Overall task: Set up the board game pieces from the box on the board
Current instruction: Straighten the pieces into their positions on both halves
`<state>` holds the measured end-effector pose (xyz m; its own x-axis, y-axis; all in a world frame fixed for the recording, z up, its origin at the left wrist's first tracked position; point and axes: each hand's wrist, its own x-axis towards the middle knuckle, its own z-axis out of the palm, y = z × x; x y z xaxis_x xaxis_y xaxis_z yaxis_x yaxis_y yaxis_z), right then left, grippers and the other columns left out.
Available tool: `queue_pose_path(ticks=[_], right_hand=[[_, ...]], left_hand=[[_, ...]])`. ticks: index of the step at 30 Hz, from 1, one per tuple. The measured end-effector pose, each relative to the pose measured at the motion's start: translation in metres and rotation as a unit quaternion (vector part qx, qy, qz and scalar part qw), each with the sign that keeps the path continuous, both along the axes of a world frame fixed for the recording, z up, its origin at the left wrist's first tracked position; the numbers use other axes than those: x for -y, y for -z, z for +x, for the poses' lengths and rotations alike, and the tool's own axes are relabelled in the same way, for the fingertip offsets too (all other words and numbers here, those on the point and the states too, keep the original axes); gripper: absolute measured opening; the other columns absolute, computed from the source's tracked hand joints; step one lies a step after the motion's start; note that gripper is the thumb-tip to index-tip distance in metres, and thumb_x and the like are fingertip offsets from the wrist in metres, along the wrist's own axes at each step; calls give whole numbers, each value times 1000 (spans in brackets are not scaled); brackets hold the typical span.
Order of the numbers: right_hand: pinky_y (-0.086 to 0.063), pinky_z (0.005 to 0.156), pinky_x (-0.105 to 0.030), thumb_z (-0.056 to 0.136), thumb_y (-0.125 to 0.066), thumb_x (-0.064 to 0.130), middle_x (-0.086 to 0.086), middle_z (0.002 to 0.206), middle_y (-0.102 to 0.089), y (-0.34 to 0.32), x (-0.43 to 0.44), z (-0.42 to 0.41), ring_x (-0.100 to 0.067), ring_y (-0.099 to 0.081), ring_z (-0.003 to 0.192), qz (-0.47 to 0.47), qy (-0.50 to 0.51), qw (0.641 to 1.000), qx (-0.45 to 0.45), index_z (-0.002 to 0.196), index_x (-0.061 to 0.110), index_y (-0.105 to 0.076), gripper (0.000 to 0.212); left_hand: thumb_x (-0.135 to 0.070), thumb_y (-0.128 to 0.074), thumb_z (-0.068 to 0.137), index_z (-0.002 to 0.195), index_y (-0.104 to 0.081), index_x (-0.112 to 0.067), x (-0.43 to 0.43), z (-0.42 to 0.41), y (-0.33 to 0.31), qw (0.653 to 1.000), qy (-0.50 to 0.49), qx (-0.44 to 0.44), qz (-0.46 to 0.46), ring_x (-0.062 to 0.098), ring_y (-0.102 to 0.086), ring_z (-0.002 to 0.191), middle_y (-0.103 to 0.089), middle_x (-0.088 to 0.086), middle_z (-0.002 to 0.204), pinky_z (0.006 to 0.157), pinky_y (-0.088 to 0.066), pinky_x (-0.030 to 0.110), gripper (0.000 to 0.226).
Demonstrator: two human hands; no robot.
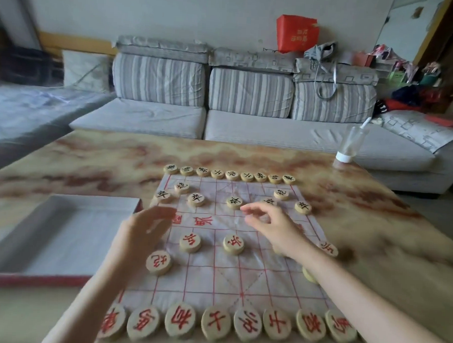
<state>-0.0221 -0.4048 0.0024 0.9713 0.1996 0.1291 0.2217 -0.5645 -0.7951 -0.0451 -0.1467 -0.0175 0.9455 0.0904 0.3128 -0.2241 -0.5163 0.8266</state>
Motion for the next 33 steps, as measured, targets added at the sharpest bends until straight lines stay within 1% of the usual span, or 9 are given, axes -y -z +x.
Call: queue_pose_path(ticks=[3,5,10,12,16,20,25,28,33], right_hand=[[-35,91,-15,89,-58,28,18,116,-56,4,-47,-41,12,-48,102,-37,-71,997,-8,112,28,-62,23],[-30,95,-15,89,-58,33,27,109,-47,13,-72,-66,4,-41,113,-57,-103,993,-14,116,31,-60,27],[-26,95,-13,86,-60,40,31,102,-38,40,-109,-100,-2,-37,122,-85,-122,989,-5,120,31,-57,35],[-29,100,-19,85,-60,44,23,112,-40,46,-115,-106,-4,-37,122,-95,-126,987,-13,123,36,-53,39],[-30,103,-27,87,-57,42,17,129,-32,56,-121,-114,-3,-32,124,-141,-155,978,-2,133,43,-42,49],[-20,112,-28,89,-54,30,16,137,-30,63,-125,-118,-4,-21,131,-167,-170,971,34,139,37,-37,54],[-19,103,-23,91,-51,26,15,134,-37,67,-131,-120,0,-19,116,-192,-168,963,83,137,35,-40,48],[-16,93,-21,91,-53,34,17,123,-41,65,-132,-119,8,-12,102,-215,-153,958,115,137,31,-42,47],[-17,96,-28,83,-50,58,11,121,-47,72,-140,-114,-9,-22,112,-287,-94,941,152,133,29,-46,58]], left_hand=[[-13,-62,85,92,-70,-32,-21,-52,21,998,-50,-2,-25,-12,-61,79,-66,-34,80,65,-40,-5,22],[-13,-62,85,90,-66,-40,-27,-79,36,998,-61,14,-29,-18,-58,84,-61,-43,84,69,-40,-4,28],[-14,-62,83,101,-67,-31,-47,-112,59,996,-64,68,4,-1,-58,103,-66,-20,103,91,-42,13,25],[-26,-59,83,104,-64,-36,-57,-117,64,996,-50,67,14,-2,-54,109,-62,-23,108,96,-40,12,24],[-46,-56,80,106,-60,-44,-65,-119,71,997,-28,55,52,-6,-46,114,-55,-31,116,98,-41,32,27],[-57,-46,72,104,-53,-55,-63,-117,73,994,-16,28,107,-11,-35,118,-54,-36,112,97,-27,27,33],[-64,-44,70,105,-53,-55,-70,-123,76,993,1,21,119,-16,-35,116,-53,-39,111,97,-17,10,37],[-65,-46,71,103,-59,-51,-71,-122,77,992,12,25,126,-17,-41,112,-54,-41,107,97,-21,12,38],[-69,-49,64,104,-61,-45,-76,-115,87,988,-12,31,153,-11,-42,103,-51,-38,103,85,-22,17,48]])
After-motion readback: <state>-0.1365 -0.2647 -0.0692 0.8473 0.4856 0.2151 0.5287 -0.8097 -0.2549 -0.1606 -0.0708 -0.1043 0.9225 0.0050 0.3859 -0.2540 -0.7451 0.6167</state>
